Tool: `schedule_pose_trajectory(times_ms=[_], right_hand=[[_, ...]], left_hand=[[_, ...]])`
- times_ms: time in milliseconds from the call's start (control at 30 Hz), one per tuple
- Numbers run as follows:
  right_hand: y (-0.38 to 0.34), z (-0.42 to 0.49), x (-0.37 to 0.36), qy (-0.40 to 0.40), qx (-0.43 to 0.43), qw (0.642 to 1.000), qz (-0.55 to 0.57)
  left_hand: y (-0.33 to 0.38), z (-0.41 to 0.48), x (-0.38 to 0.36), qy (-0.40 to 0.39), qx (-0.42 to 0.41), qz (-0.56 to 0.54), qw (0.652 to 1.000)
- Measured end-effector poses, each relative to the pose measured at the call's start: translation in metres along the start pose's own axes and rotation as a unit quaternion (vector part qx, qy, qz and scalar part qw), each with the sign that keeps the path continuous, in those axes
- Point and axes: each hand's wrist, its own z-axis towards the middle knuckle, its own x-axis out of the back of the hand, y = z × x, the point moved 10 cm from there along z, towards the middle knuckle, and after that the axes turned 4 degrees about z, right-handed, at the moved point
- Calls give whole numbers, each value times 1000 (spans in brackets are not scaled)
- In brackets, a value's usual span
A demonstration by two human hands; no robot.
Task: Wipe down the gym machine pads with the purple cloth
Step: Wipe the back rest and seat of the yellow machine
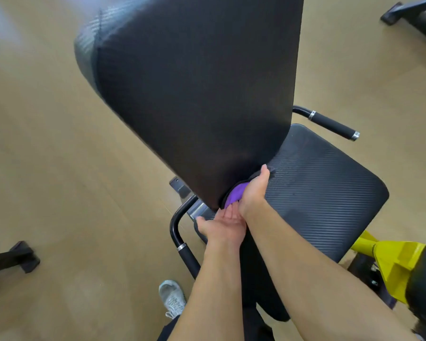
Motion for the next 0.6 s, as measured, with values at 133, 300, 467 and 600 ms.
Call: schedule_pose_trajectory(times_ms=[133, 300, 467, 600], right_hand=[[33, -8, 10, 12, -10, 1000, -27], [61, -28, 11, -5, -42, 998, -44], [79, -47, 8, -1, -29, 999, -21], [78, -56, 8, 8, -54, 997, -61]], left_hand=[[38, -10, 17, 23, -37, 108, 993], [76, -19, 20, -21, -92, 219, 971], [94, -24, 7, -96, -143, 349, 921], [112, -28, 2, -25, -218, 482, 848]])
